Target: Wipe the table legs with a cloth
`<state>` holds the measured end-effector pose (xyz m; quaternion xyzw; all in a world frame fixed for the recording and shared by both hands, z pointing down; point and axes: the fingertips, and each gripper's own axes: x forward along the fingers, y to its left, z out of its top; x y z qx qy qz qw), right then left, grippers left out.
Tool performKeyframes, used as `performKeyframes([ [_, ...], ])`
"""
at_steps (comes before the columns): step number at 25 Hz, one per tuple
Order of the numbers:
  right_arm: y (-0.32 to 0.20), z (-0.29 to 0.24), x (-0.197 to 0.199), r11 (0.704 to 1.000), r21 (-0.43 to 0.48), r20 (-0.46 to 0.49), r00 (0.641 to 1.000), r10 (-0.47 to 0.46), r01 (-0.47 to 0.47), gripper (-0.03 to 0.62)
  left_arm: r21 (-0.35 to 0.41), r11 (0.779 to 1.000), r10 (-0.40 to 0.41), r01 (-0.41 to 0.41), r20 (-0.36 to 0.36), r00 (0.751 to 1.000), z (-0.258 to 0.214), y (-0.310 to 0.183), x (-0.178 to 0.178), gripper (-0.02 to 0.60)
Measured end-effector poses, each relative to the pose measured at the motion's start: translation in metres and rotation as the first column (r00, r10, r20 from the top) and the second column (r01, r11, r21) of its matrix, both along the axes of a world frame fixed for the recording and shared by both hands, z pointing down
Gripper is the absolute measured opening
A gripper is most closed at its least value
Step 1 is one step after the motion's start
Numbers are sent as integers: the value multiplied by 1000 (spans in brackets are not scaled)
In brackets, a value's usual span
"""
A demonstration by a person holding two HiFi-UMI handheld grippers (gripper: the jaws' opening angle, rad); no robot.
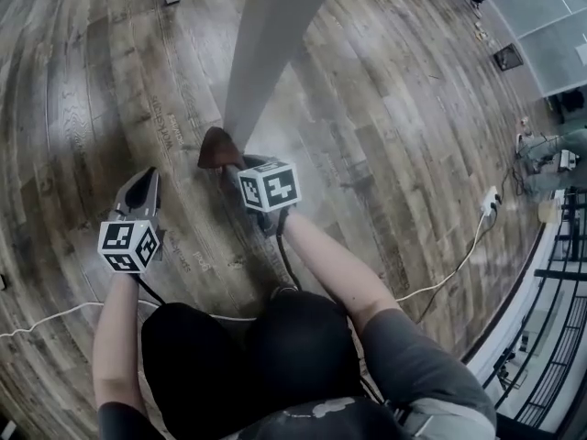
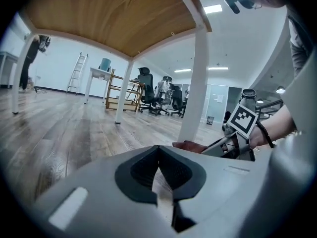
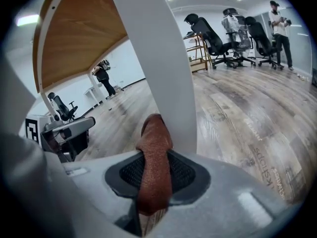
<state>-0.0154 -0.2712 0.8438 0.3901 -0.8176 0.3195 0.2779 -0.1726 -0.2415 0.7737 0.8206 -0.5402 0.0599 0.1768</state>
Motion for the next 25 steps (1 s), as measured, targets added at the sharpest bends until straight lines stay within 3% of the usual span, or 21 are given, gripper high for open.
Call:
performKeyframes([
  [7, 20, 37, -5, 997, -49, -53, 997, -56, 53, 89, -53, 998, -29, 29, -2, 1000, 29, 8, -1, 20],
  [12, 28, 41, -6, 996, -52, -43, 996, -78, 76, 89, -35, 999, -20, 21, 20, 1000, 24, 6, -4, 20],
  [18, 54, -21, -14, 956, 117, 58, 959, -277, 269, 89, 55, 997, -59, 56, 51, 997, -14, -16, -22, 20],
  [22, 63, -105, 3, 928, 253, 156, 935, -317, 273, 89, 141, 989, -48, 40, 58, 997, -81, -29, -26, 20],
  [25, 54, -187, 19, 892, 397, 195, 930, -311, 215, 89, 212, 977, 7, -19, 59, 998, -147, -33, -10, 20],
])
